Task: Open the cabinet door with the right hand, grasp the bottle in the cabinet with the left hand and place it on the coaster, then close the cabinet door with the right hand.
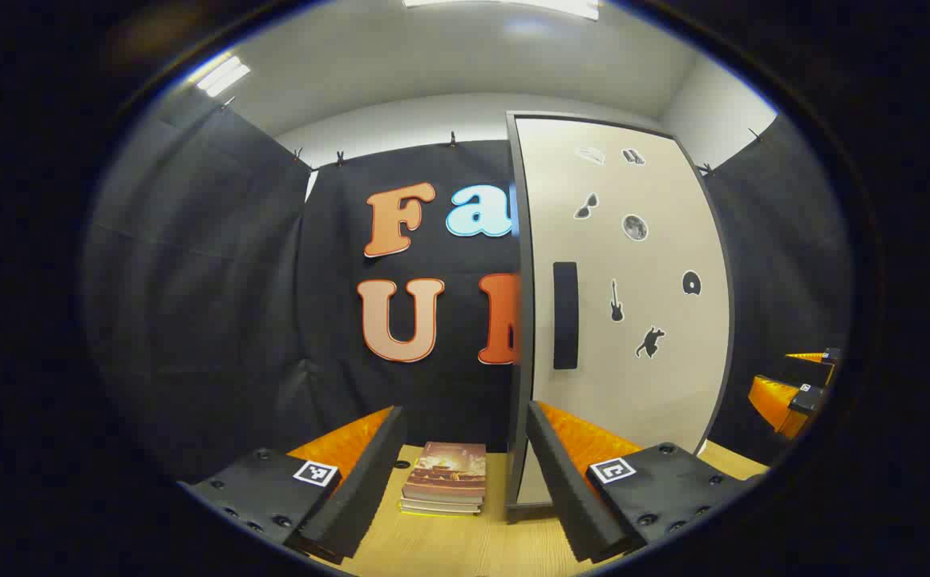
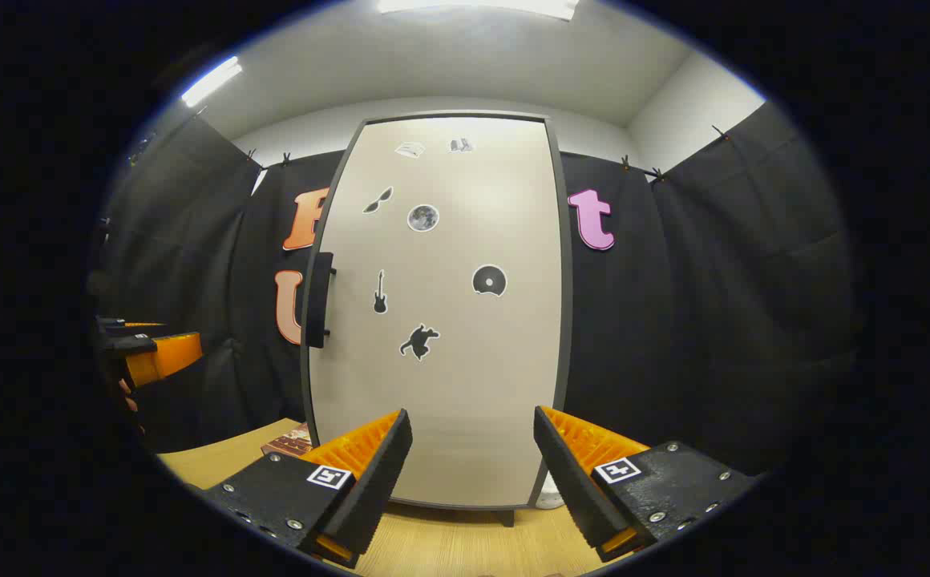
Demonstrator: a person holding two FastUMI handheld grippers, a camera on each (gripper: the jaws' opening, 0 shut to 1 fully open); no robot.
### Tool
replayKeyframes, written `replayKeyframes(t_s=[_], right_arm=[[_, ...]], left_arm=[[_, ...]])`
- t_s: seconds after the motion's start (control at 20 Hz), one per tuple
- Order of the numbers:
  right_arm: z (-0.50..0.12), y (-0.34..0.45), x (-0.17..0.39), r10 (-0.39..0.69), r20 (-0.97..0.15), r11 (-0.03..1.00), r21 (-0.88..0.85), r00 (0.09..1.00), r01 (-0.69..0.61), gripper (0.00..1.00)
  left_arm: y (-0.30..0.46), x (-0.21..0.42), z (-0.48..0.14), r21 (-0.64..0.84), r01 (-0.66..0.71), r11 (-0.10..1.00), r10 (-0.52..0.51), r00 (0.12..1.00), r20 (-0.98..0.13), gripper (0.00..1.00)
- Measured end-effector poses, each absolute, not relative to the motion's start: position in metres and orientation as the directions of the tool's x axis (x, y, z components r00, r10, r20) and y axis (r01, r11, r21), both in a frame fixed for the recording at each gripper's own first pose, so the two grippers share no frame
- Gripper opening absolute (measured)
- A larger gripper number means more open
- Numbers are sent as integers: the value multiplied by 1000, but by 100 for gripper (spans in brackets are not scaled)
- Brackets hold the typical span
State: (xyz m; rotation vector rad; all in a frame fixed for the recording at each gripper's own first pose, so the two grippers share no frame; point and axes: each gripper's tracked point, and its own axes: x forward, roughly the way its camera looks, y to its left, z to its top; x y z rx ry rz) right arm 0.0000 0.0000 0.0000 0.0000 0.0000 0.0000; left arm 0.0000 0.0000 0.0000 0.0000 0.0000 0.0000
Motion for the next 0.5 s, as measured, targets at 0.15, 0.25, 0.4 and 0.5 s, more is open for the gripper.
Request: replayKeyframes(t_s=[0.15,0.25,0.4,0.5], right_arm=[[8,13,3,30,10,999,13,999,-30,94],[10,19,6,39,7,999,15,999,-40,94],[10,27,9,53,2,998,29,999,-53,94],[8,33,7,66,-4,997,47,998,-66,94]], left_arm=[[3,-2,5,2,-8,1000,8,1000,14,96],[7,-4,5,10,-18,1000,18,1000,20,98],[13,-6,3,28,-27,999,27,999,20,98],[19,-9,1,30,-36,999,35,999,13,96]])
